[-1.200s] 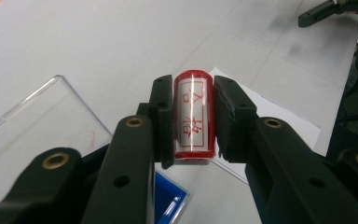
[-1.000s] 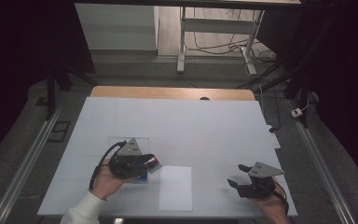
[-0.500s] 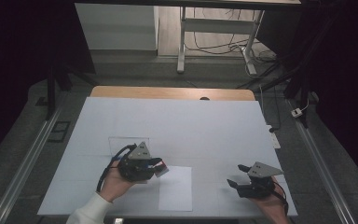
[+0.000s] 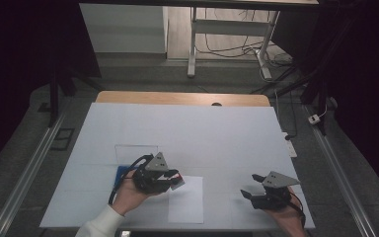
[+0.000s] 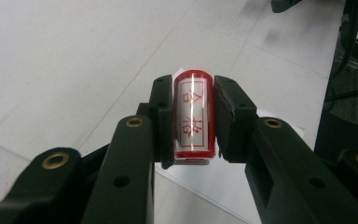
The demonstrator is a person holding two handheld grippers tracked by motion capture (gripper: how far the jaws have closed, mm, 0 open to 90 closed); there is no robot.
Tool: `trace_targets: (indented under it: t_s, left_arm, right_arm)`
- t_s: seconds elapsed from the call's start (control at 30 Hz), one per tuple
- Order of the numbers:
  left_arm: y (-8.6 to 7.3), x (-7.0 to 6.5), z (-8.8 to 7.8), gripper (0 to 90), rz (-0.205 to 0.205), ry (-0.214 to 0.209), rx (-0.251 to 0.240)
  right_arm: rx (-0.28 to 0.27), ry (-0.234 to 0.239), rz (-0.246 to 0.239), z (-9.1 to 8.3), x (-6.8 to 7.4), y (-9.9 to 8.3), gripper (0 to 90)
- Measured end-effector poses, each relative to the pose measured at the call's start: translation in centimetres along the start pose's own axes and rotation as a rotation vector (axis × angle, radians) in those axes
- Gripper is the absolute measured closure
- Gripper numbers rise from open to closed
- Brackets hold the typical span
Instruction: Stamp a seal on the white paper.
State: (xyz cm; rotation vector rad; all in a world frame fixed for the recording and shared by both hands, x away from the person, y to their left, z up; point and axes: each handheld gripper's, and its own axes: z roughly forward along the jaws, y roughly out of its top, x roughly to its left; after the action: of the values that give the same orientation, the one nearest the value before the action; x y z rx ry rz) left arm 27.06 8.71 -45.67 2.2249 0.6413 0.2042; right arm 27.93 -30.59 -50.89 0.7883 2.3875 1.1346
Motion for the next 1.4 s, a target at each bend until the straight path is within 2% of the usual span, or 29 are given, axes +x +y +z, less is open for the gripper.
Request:
trace_targets:
  t_s: [0.57, 0.8, 0.97, 1.4]
  left_arm:
    - [0.4, -1.5, 3.4, 70.0, 0.057, -0.036, 0.088]
    - [0.3, -1.5, 4.0, 70.0, 0.054, -0.036, 0.103]
    - [0.1, -1.5, 4.5, 69.9, 0.067, -0.041, 0.127]
    - [-0.1, -1.3, 4.9, 69.9, 0.058, -0.040, 0.136]
  right_arm:
    - [0.008, 0.005, -0.005, 0.0, 0.0, 0.0, 28.5]
    - [0.010, 0.004, -0.003, 0.1, 0.0, -0.1, 28.5]
    - [0.016, 0.007, -0.006, 0.1, 0.0, -0.1, 28.5]
    - [0.016, 0.009, -0.006, 0.2, 0.0, -0.1, 28.5]
